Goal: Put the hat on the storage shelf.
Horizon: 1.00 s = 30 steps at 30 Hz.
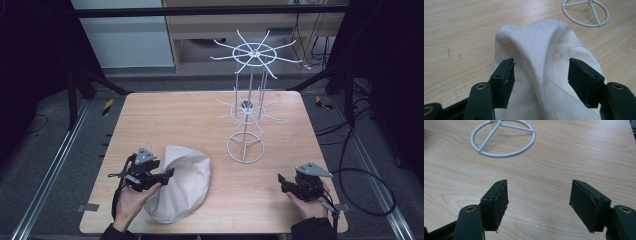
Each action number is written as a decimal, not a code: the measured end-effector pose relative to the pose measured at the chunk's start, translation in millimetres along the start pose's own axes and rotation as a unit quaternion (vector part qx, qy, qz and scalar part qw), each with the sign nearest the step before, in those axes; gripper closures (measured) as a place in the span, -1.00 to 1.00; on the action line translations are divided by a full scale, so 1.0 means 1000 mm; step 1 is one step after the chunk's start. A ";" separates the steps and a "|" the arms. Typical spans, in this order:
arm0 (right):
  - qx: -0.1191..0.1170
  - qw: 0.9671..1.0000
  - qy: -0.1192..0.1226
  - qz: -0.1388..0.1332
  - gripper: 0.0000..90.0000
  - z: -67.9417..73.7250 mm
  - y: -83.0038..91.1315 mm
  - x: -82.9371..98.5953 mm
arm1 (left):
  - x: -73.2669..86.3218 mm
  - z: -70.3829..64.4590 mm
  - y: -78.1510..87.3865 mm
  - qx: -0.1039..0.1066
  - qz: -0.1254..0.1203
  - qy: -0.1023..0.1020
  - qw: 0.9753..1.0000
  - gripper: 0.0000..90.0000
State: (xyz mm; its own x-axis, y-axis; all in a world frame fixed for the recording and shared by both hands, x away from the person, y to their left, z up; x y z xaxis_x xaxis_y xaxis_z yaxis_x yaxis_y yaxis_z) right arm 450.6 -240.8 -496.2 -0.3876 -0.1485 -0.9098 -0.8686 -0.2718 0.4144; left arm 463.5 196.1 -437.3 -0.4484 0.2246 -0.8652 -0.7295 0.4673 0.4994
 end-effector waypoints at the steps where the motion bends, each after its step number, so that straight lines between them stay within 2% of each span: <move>1: 0.000 1.000 0.000 0.001 -0.30 0.000 0.000 0.000 | 0.001 0.000 -0.001 -0.001 0.003 -0.002 1.000 -0.14; 7: -0.003 1.000 -0.003 0.004 -0.28 0.001 -0.001 0.001 | 0.005 0.001 -0.007 -0.010 0.016 -0.006 1.000 -0.05; 12: -0.004 1.000 -0.001 0.005 -0.27 0.000 -0.001 0.001 | 0.008 0.002 -0.012 -0.008 0.031 -0.007 0.999 0.05; 17: -0.006 1.000 -0.002 0.008 -0.25 0.001 -0.002 0.001 | 0.010 0.001 -0.017 0.005 0.041 -0.002 0.999 0.26; 26: -0.008 1.000 -0.002 0.009 -0.24 0.001 -0.003 0.002 | 0.013 0.000 -0.026 0.007 0.061 -0.005 0.998 0.57; 30: -0.009 1.000 -0.001 0.011 -0.23 0.001 -0.003 0.002 | 0.013 0.002 -0.028 0.010 0.062 0.002 0.998 0.76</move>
State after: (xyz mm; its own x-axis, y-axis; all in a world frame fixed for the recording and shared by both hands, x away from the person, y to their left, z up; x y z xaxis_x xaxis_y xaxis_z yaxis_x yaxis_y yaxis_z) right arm 452.2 -239.5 -499.4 -0.4070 -0.1518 -0.9007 -0.8541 -0.2863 0.4342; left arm 478.9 187.7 -463.0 -0.5368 0.2779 -0.7967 -0.6583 0.4527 0.6014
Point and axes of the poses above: each handheld gripper's, and its own axes: y roughly backward along the jaws, x roughly out of its underside, z roughly to its left, the point moved 4 cm from there along -y, roughly forward along the jaws, and after that the axes turned 12 degrees about -z, right-handed, at the moved point
